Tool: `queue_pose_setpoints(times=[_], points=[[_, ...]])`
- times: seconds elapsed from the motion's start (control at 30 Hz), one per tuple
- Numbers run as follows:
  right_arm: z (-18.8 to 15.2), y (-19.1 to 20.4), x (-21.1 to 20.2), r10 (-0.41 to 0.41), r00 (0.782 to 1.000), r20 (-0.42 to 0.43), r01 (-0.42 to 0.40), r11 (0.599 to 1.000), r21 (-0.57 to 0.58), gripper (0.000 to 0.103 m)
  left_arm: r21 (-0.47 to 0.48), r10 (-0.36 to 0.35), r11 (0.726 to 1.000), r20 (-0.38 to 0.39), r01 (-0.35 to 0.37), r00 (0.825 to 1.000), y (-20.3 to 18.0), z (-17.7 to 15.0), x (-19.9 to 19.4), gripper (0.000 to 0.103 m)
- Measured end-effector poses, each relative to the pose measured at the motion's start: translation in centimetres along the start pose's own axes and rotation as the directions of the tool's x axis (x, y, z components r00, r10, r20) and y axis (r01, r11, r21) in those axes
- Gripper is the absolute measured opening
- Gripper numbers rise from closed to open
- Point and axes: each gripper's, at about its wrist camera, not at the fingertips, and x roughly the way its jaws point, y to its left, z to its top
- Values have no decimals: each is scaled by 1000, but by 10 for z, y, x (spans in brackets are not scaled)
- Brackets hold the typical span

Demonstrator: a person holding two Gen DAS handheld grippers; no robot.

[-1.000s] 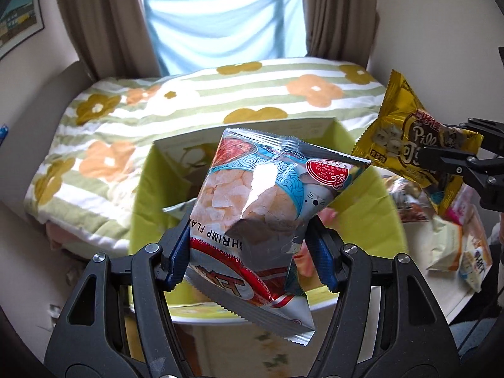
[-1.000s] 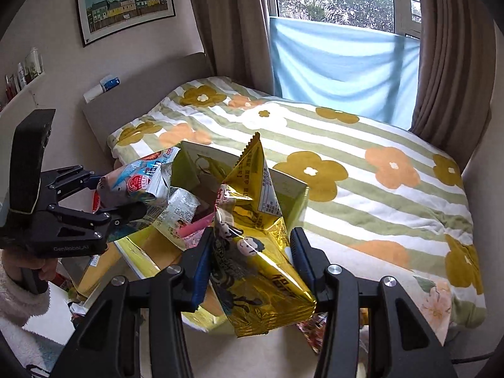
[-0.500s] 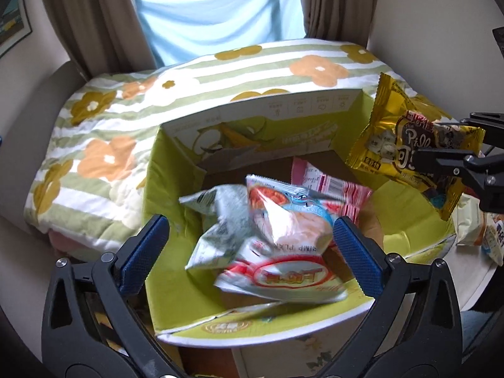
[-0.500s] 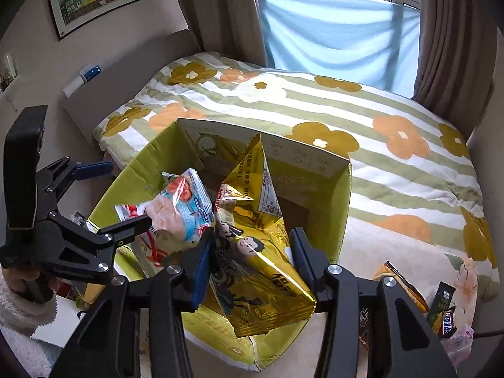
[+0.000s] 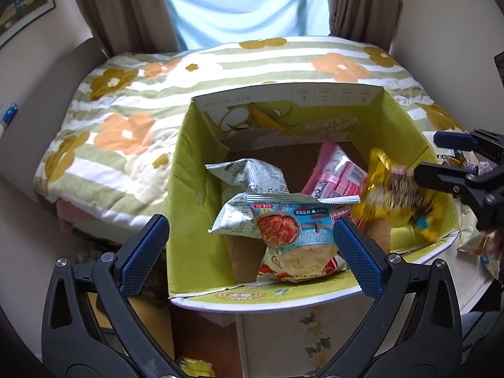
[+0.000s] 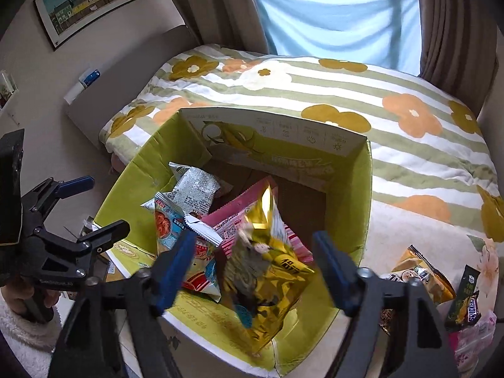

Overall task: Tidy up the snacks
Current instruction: 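Carry both bags over the yellow box and open both tools to drop them, then move both tools back toward the remaining snacks on the tray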

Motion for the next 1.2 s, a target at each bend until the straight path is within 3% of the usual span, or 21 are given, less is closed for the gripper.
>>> queue_pose_setpoints(times=[0.1, 0.5, 0.77, 1.0, 1.2], points=[[-6, 2, -7, -3, 999, 49, 4, 1000, -14, 98, -7, -2, 1000, -2, 2, 1000, 0, -5, -3, 103], [-19, 7, -22, -21, 998, 51, 22, 1000, -10, 98, -1, -26, 1000, 7, 26, 1000, -7, -13, -12, 103], [-29, 6, -39, -62, 996, 64, 61, 998, 25, 98, 11, -86, 996, 22, 86, 996, -16, -11, -21, 103], [-47, -15, -67, -122, 990, 78, 114, 989, 92, 98, 57, -118, 992, 45, 115, 992, -52, -7, -35, 103], [-72, -53, -106, -182, 978, 104, 160, 969, 189, 98, 119, -159, 981, 60, 151, 986, -109, -7, -51, 103]])
